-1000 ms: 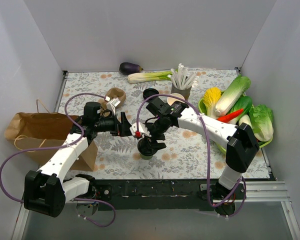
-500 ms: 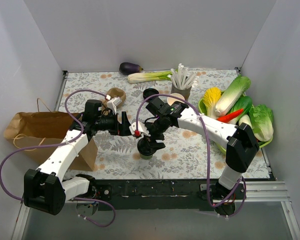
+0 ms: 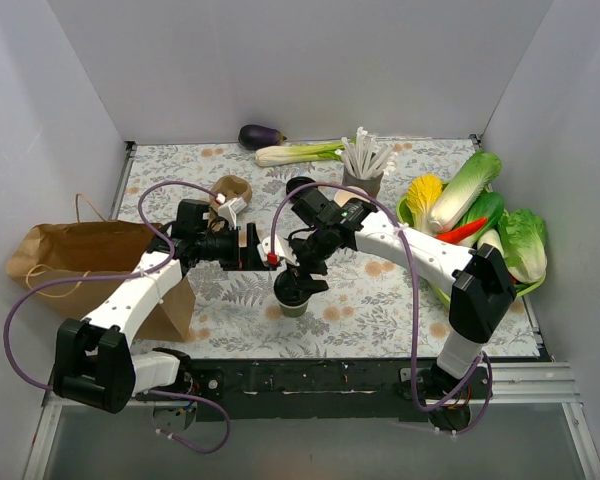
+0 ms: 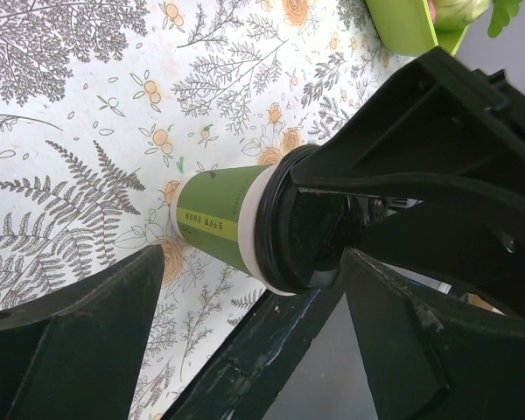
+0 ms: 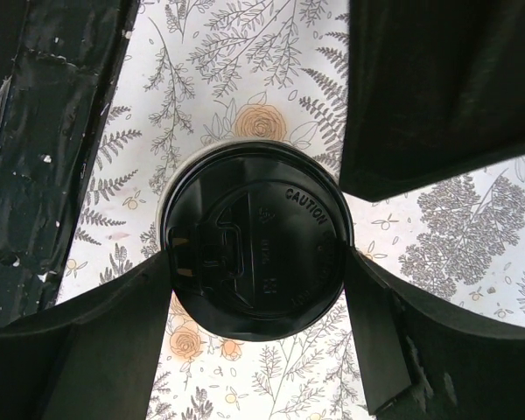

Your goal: Pack the takeout coffee

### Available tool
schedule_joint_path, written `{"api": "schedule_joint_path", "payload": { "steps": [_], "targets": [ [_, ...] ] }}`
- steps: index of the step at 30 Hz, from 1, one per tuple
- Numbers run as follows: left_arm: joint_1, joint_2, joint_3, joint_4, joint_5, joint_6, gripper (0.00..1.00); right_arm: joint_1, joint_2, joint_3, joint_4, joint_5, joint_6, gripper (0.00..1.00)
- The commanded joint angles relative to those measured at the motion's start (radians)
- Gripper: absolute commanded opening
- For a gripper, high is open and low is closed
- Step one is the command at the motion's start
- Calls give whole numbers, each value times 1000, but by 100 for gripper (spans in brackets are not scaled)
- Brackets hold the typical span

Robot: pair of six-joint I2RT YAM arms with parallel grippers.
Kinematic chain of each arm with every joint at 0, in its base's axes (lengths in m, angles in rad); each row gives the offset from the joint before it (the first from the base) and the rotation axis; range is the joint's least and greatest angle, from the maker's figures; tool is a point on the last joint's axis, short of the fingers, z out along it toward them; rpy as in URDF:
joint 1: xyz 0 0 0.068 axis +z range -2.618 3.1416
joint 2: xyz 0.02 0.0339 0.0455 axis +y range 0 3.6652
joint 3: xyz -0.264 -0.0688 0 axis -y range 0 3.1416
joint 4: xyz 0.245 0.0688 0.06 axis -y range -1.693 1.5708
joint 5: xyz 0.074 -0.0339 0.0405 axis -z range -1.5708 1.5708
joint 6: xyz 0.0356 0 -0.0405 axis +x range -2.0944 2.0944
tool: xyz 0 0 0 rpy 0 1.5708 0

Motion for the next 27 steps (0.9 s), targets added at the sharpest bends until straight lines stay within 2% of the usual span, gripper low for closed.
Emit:
{"api": "schedule_joint_path", "payload": {
  "steps": [1,16,27],
  "targets": [
    [-5,10,4,8,39,-7,82,-9,5,57,6,-11,15,75],
    [-5,27,-10,21,71,-30,82,-15,15,32,-48,-49,-19,77],
    [-5,-2,-65,51,93,-108,81,-12,35,39,4,-3,31,77]
  ]
}}
